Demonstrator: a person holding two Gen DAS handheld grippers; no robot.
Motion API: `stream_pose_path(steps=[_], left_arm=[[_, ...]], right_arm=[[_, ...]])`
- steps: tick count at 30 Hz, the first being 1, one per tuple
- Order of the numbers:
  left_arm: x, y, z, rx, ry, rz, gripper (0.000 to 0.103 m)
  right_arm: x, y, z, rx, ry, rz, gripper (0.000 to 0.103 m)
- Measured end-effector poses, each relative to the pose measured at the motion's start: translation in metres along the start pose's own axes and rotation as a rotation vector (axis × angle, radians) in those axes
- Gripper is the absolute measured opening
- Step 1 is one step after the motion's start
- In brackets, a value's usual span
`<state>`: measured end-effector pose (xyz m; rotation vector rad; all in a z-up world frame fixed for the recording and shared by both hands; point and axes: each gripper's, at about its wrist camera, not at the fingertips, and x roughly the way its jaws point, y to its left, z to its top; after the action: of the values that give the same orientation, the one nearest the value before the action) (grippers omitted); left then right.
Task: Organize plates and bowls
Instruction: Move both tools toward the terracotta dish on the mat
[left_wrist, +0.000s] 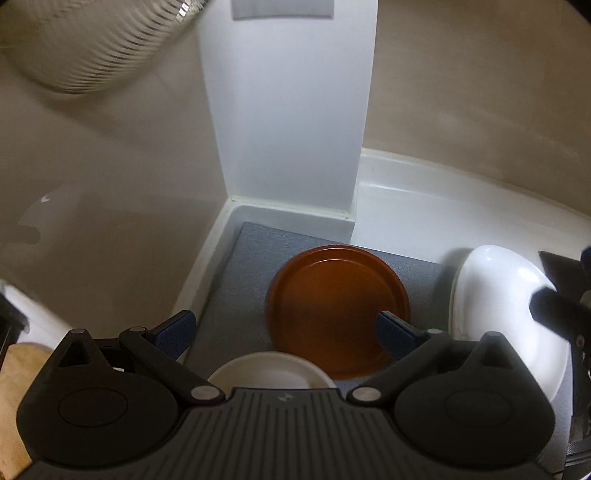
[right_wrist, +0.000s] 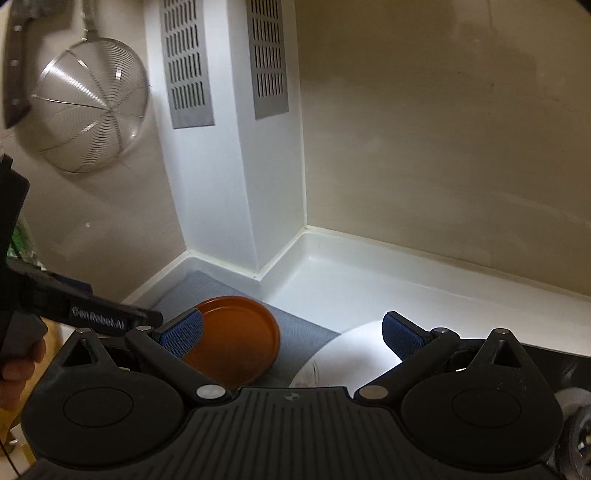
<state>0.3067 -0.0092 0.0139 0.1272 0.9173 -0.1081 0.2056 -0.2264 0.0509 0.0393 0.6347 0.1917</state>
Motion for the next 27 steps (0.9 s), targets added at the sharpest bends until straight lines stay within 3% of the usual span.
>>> stream_pose_path(steps=[14,20,27], left_arm=[[0.081,0.000,0.021,-0.024,0.155,0.029,0.103],[0.106,0.005,0.026,-0.032,0.216,0.051,0.103],[0.124,0.010,0.026,-0.034,0.260,0.070,0.103]], right_arm=[[0.105,-0.007,0.027,0.060,0.081,-0.040,0.103],[0.148,-0.005,0.024,0.052,0.187,-0.028,0.101],[0.175,0.005,0.013,-0.053,0.261,-0.039,0.096]])
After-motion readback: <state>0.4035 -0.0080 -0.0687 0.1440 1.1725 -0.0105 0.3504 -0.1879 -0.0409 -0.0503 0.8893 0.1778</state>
